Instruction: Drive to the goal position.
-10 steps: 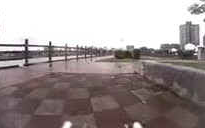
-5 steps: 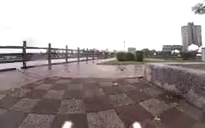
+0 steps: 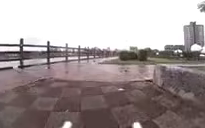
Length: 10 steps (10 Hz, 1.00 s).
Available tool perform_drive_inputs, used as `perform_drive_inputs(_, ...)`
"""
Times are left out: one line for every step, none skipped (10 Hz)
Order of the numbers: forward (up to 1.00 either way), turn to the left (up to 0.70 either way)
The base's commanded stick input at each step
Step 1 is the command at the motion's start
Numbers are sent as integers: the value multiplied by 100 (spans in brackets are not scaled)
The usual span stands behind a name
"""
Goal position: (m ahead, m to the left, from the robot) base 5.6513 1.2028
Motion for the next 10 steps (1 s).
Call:
perform_drive_inputs(70,6)
perform_drive_inputs(70,35)
perform_drive_inputs(70,35)
perform_drive_inputs(70,35)
perform_drive_inputs(70,35)
perform_drive_inputs(70,25)
perform_drive_inputs(70,0)
perform_drive_inputs(70,0)
perform_drive_inputs(70,0)
perform_drive_inputs(70,0)
